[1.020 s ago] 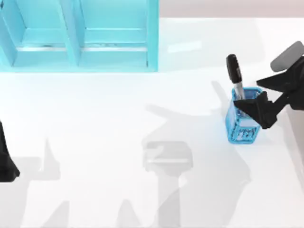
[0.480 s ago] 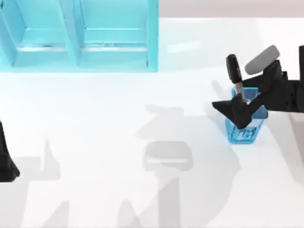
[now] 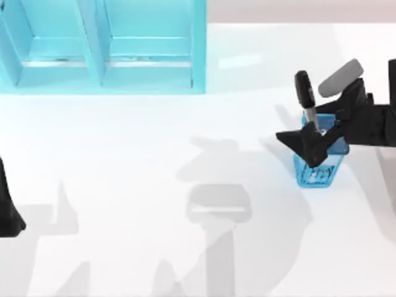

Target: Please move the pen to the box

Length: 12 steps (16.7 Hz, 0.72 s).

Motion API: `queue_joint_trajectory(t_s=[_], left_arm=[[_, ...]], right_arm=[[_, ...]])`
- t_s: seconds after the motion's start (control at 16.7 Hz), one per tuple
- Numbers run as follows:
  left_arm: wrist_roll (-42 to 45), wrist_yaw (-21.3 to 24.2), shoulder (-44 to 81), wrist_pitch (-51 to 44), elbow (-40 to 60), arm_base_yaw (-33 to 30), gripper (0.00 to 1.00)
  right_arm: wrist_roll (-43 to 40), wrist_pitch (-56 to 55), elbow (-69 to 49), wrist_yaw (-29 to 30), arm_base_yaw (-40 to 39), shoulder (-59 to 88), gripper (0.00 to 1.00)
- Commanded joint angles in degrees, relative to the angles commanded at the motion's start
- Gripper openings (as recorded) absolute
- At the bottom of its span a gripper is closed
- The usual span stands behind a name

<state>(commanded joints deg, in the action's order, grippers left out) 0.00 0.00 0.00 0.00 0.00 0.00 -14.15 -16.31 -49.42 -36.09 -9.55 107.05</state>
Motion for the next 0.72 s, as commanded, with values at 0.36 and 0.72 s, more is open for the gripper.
queue_joint_trajectory(t_s=[0.36,0.72], left_arm=[[0.0,0.0,0.0,0.0,0.0,0.0,1.00],[0.0,0.0,0.0,0.0,0.0,0.0,1.00]], right_arm=[[0.0,0.0,0.0,0.0,0.0,0.0,0.00],[0.0,0.0,0.0,0.0,0.0,0.0,0.00]])
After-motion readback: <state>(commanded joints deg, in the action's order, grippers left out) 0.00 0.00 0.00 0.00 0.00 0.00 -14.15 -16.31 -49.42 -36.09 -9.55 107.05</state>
